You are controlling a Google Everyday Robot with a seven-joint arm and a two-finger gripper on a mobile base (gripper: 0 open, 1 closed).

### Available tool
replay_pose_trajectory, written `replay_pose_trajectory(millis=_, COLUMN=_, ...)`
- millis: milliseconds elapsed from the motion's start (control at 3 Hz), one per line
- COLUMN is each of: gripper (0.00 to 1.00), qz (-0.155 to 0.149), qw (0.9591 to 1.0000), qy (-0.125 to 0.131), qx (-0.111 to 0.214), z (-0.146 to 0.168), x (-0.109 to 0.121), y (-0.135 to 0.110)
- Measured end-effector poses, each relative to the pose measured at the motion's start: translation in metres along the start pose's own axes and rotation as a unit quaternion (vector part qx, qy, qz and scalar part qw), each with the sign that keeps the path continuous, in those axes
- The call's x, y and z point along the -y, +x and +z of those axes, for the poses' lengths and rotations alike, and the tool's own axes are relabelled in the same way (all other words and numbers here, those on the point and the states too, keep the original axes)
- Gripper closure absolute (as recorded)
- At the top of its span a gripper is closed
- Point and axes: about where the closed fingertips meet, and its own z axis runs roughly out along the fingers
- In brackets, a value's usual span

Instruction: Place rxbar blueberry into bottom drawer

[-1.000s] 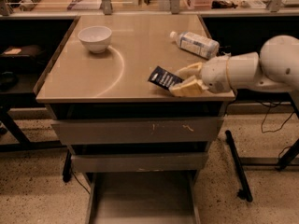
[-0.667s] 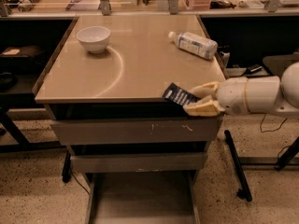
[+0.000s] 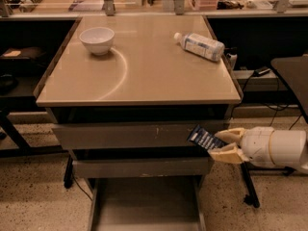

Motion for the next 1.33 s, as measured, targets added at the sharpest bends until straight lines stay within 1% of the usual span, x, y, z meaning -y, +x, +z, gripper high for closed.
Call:
replay_pose_trajectory(millis=333, gripper=1.00, qz=0.019, qw=0.9987, qy=-0.006, qx=-0.046, z=0.031, x=-0.013, y=0.066)
replay_pose_trajectory(millis=667, gripper=1.00, qz=0.016, qw=0.9987, qy=-0.008, qx=-0.048, z=0.034, x=-0.014, y=0.067)
replay_pose_trajectory(millis=1000, gripper=1.00, qz=0.001, qw=0.9987, qy=-0.014, qx=-0.048, z=0.038, x=-0.018, y=0.062)
replay_pose_trajectory(millis=1333, gripper=1.00, qz=0.006, qw=0.9953, qy=-0.057, qx=-0.078, z=0.082, x=-0.046, y=0.097)
